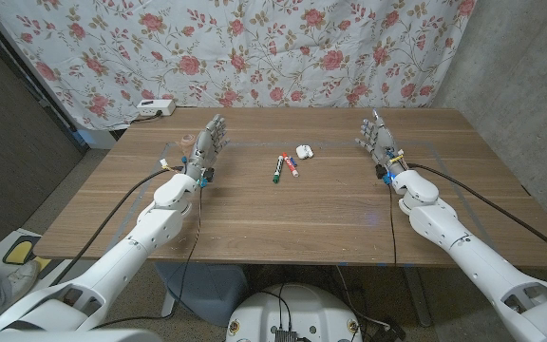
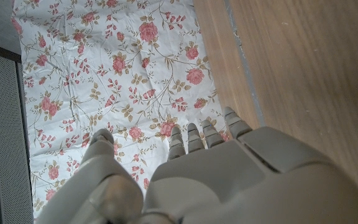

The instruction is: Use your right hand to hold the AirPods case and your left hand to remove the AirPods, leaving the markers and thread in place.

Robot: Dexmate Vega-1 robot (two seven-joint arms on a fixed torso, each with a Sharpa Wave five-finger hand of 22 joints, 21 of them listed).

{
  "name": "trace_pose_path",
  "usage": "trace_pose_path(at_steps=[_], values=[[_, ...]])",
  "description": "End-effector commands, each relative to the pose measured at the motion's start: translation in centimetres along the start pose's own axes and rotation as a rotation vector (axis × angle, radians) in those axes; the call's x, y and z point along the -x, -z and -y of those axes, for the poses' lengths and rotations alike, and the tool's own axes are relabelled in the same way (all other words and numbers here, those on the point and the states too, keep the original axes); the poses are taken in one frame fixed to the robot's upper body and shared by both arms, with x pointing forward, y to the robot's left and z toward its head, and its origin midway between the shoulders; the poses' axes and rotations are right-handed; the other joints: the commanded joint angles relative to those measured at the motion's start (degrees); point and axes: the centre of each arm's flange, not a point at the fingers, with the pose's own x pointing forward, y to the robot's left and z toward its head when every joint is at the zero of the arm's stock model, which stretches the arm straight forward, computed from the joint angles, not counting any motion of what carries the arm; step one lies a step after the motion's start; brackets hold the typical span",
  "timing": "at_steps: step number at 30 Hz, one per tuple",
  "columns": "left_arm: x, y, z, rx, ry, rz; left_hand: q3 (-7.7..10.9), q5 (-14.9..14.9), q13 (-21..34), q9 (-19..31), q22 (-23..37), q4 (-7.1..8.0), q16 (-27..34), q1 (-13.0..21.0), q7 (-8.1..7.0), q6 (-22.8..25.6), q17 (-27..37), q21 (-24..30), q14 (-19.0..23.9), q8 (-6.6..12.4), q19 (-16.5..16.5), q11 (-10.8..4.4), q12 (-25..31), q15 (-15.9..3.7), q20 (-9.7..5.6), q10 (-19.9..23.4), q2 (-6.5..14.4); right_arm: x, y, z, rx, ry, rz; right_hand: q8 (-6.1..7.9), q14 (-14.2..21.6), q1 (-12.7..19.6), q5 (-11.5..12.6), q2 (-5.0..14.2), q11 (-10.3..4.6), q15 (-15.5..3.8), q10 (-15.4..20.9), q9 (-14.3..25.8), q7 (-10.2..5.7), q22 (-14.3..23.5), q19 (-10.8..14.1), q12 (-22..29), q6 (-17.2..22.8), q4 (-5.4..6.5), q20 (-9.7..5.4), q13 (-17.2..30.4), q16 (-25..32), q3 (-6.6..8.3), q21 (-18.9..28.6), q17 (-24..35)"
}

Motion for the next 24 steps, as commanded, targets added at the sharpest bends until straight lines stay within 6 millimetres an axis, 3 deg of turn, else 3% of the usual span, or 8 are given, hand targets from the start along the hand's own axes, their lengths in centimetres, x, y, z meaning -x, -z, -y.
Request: trace_pose_path(at_steps=[1,9,16,24], values=[[0.3,0.3,0.1,0.007,0.009,0.0,0.35,0.3,0.2,0.2,0.3,0.03,0.4,0.6,-0.49,0.1,0.2,0.4,0.0,0.17,0.1,-0.03,0.2,0.56,0.41,0.3,0.0,0.2,0.2,-0.3,-0.016,0.005,-0.007,0.38,-0.3,0.5,0.3,0.06,0.25,-0.02,0.1,0.3,-0.17,0.1,-0.1,0.2,0.4,-0.06,0.43,0.0,0.3,0.49,0.2,0.0],[0.1,-0.3,0.2,-0.012,0.04,0.026,0.45,0.4,0.2,0.2,0.3,-0.01,0.4,0.8,-0.44,0.2,0.2,0.4,0.0,0.19,0.2,-0.22,0.2,0.44,0.36,0.5,0.1,0.1,0.1,-0.6,-0.026,-0.007,-0.002,0.46,-0.3,0.6,0.3,0.3,0.24,-0.03,0.2,0.3,-0.19,0.1,-0.1,0.3,0.6,-0.08,0.4,-0.1,0.3,0.56,0.3,-0.1],[-0.2,-1.2,0.4,-0.128,0.049,0.027,0.57,0.4,0.2,0.2,0.3,-0.08,0.4,1.0,-0.53,0.6,0.1,0.4,0.1,0.3,0.2,-0.19,0.3,0.43,0.36,0.7,0.2,-0.2,-0.3,-1.2,-0.013,-0.002,0.006,0.45,-0.3,0.6,0.2,0.37,0.34,-0.11,0.3,0.3,-0.23,0.1,-0.2,0.3,0.5,-0.13,0.46,-0.3,0.3,0.57,0.3,-0.2],[-0.6,-0.7,1.3,-0.175,0.031,0.026,0.68,0.3,0.2,0.2,0.2,-0.18,0.4,1.3,-0.53,0.7,0.1,0.4,0.2,0.31,0.3,-0.05,0.4,0.43,0.35,1.2,0.3,-0.2,-0.5,-1.6,0.003,-0.012,0.006,0.45,-0.4,0.7,0.2,0.42,0.17,-0.38,0.2,0.2,-0.18,0.1,-0.5,0.3,0.5,-0.23,0.21,-0.4,0.3,0.58,0.2,-0.4]])
